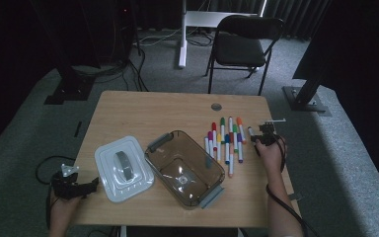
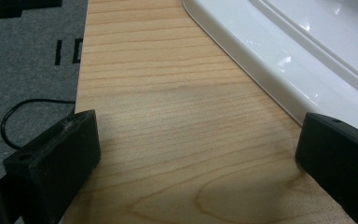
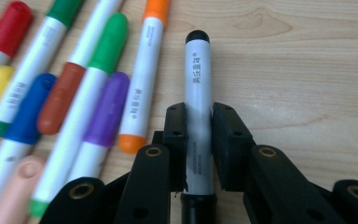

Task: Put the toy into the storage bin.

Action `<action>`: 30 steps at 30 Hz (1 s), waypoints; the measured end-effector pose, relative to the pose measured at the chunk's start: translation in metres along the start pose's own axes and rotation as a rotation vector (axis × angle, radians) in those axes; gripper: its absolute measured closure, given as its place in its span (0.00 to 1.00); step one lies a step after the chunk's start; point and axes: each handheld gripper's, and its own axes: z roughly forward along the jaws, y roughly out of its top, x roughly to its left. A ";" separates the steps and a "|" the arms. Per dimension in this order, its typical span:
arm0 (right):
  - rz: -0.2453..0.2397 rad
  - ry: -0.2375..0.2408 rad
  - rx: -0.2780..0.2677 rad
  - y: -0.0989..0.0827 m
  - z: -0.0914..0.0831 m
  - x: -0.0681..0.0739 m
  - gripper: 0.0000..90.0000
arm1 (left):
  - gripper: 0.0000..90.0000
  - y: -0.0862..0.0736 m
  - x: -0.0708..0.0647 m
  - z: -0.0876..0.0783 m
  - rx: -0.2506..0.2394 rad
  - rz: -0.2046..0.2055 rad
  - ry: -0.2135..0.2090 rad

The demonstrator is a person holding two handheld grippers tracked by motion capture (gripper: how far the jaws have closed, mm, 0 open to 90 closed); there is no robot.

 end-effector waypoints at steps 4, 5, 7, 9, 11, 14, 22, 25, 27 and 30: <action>-0.009 0.010 -0.020 0.003 -0.017 0.005 0.85 | 0.00 0.000 0.000 0.000 0.000 0.000 0.000; -0.018 0.011 -0.024 0.004 -0.023 0.008 0.85 | 0.00 0.000 0.000 0.000 0.000 0.000 0.000; -0.020 0.031 -0.045 0.005 -0.036 0.014 0.85 | 0.00 0.000 0.000 0.000 0.000 0.000 0.000; -0.036 0.055 -0.061 0.007 -0.048 0.021 0.85 | 0.00 0.000 0.000 0.000 0.000 0.000 0.000; -0.053 0.077 -0.083 0.009 -0.061 0.031 0.85 | 0.01 0.000 0.000 0.000 0.000 0.000 0.000; -0.078 0.119 -0.116 0.012 -0.080 0.047 0.85 | 0.00 0.000 0.000 0.000 0.000 0.000 0.000; -0.175 0.232 -0.192 0.019 -0.125 0.105 0.85 | 0.00 0.000 0.000 0.000 0.000 0.000 0.000; -0.228 0.285 -0.214 0.019 -0.138 0.129 0.85 | 0.01 0.000 0.000 0.000 0.000 0.000 0.000; -0.249 0.331 -0.211 0.018 -0.143 0.142 0.85 | 0.00 0.000 0.000 0.000 -0.001 0.000 0.000; -0.280 0.375 -0.206 0.016 -0.148 0.161 0.85 | 0.01 0.000 0.000 0.000 0.000 0.002 0.000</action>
